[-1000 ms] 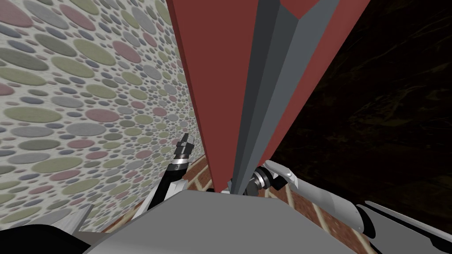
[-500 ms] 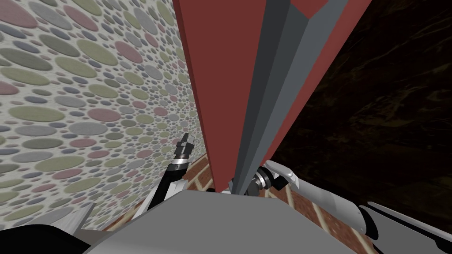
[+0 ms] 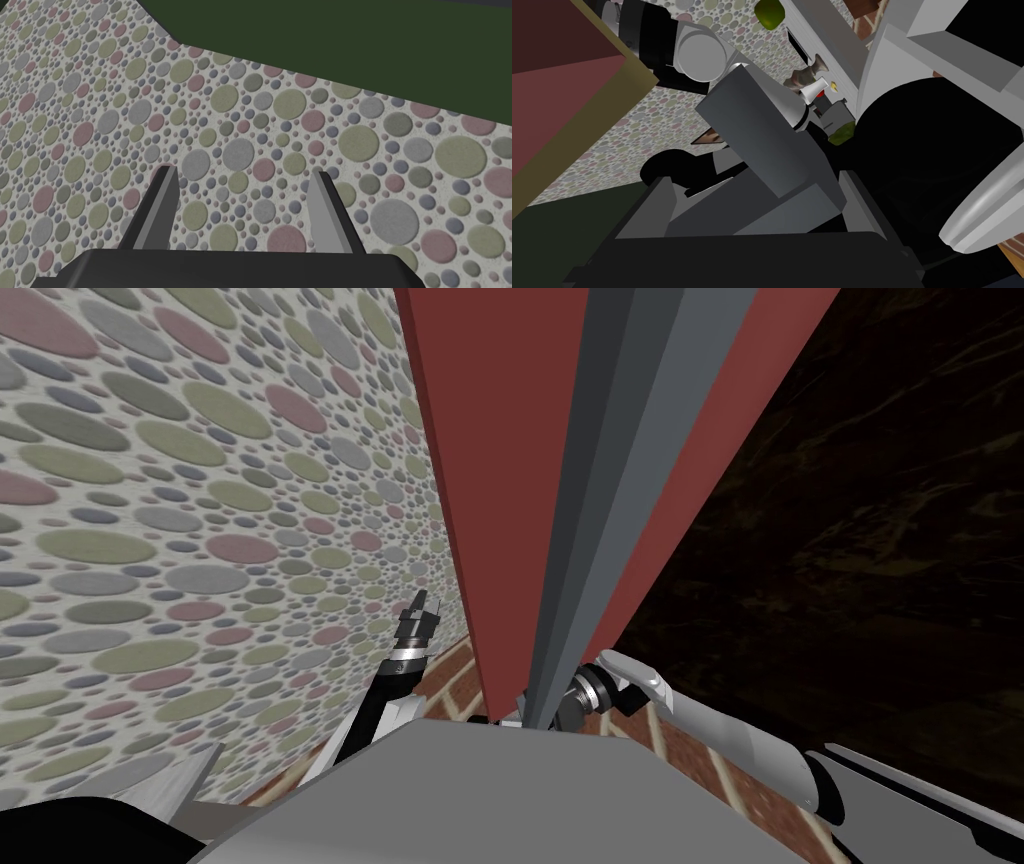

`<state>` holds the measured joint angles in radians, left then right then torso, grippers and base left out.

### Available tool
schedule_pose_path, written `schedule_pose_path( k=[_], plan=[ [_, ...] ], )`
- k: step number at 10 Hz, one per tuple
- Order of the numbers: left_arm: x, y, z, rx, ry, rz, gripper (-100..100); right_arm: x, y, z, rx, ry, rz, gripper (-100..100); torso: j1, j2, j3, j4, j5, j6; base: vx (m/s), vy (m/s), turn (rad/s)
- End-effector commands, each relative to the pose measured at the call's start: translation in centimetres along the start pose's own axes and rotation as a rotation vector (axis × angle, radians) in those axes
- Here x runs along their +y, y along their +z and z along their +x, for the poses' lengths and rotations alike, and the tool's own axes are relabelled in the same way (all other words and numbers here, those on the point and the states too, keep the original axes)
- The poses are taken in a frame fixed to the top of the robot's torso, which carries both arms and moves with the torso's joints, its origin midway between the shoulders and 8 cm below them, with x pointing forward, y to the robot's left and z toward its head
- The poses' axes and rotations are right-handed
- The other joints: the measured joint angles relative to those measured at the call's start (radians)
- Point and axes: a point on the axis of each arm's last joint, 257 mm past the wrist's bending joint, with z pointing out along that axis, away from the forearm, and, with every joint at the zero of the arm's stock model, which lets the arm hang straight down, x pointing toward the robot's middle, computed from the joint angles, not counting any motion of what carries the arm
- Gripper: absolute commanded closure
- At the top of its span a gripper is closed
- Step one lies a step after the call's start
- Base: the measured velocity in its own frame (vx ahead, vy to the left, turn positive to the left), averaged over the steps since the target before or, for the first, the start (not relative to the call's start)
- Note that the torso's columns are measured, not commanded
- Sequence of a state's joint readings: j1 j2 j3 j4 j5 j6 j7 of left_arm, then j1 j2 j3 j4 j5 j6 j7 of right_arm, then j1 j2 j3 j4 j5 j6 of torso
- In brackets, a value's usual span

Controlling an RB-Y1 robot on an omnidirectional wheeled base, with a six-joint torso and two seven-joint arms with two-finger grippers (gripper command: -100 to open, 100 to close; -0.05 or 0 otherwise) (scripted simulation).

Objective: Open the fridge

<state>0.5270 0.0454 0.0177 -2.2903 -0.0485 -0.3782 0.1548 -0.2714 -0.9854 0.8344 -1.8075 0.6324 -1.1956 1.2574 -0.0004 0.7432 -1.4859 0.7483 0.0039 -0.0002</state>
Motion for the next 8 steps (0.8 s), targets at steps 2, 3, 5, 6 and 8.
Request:
schedule_pose_path(
  k=[2,3,5,6,8],
  plan=[
    [0.0,0.0,0.0,0.0,0.0,0.0,0,-2.0,-1.3,0.8,0.003,-0.019,0.002,-100,0.002,0.0,0.005,-0.003,-0.001,0.0,-0.067,0.013,0.048],
    [0.0,0.0,0.0,0.0,0.0,0.0,0,-2.1,-1.3,0.8,0.004,-0.021,0.003,-100,0.002,0.001,0.005,-0.002,0.0,0.0,-0.027,0.004,-0.001],
    [0.0,0.0,0.0,0.0,0.0,0.0,0,-3.0,-2.0,1.3,0.009,-0.024,0.004,-100,0.002,0.001,0.003,0.0,0.001,0.0,-0.048,0.012,0.047],
    [0.0,0.0,0.0,0.0,0.0,0.0,0,-3.1,-2.1,1.3,0.011,-0.027,0.005,-100,0.003,0.001,0.003,0.002,0.002,0.0,-0.027,0.0,0.001],
    [0.0,0.0,0.0,0.0,0.0,0.0,0,-3.8,-2.7,1.8,0.011,-0.02,0.004,-100,0.003,0.003,0.004,0.002,0.002,0.0,-0.051,0.007,0.054]
  ],
)
